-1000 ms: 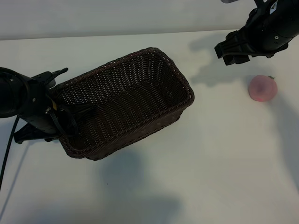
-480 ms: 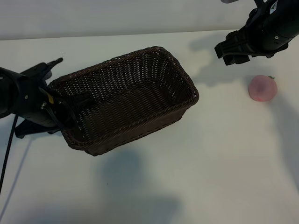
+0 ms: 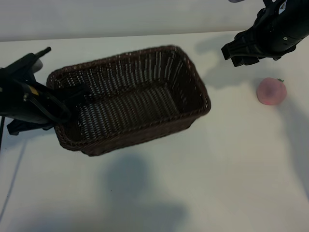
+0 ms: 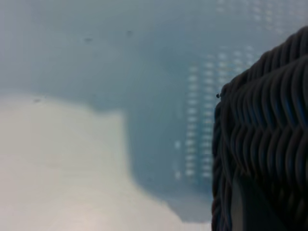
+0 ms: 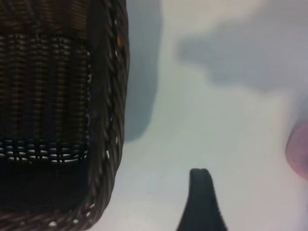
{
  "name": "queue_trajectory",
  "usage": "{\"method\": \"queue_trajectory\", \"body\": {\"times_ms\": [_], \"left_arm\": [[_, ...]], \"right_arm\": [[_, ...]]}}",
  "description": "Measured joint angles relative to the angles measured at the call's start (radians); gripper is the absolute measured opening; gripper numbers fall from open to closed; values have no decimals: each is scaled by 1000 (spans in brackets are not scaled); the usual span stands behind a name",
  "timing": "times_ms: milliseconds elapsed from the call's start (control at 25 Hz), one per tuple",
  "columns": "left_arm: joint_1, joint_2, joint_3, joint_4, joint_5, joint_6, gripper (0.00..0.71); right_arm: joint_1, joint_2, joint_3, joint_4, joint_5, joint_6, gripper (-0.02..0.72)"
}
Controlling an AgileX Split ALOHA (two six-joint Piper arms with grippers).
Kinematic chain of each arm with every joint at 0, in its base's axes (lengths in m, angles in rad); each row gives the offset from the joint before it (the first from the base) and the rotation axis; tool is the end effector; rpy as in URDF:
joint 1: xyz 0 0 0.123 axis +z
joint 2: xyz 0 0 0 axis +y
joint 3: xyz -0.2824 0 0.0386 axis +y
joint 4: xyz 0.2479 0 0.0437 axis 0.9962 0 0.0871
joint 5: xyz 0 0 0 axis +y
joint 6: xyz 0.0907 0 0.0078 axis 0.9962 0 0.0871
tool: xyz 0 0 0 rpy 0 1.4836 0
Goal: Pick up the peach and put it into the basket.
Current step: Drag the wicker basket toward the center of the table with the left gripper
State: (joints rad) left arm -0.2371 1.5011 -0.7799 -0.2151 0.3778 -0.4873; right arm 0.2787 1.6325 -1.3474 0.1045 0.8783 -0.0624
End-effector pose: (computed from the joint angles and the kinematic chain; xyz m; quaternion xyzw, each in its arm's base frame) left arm 0.2729 -0.0733 0.1999 -0.2036 0.9376 -0.1585 0.2332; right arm 0.3338 0.1031 0.2949 -0.1422 0.9580 0.0732 0.2379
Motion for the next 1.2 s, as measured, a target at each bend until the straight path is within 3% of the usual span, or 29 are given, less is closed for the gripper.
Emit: {"method": "queue_trajectory", "body": {"times_ms": [320, 520, 920, 1200], "left_arm": [[55, 1, -8, -293, -14, 377, 175], [95, 64, -104, -318, 45, 515, 175], [89, 275, -317, -320, 90, 566, 175], [13, 412, -475, -347, 90, 568, 175]], "right_arm": [[0, 0, 0, 0, -2, 0, 499], [0, 0, 0, 0, -2, 0, 499], [0, 0, 0, 0, -2, 0, 498], [0, 0, 0, 0, -2, 0, 497]]}}
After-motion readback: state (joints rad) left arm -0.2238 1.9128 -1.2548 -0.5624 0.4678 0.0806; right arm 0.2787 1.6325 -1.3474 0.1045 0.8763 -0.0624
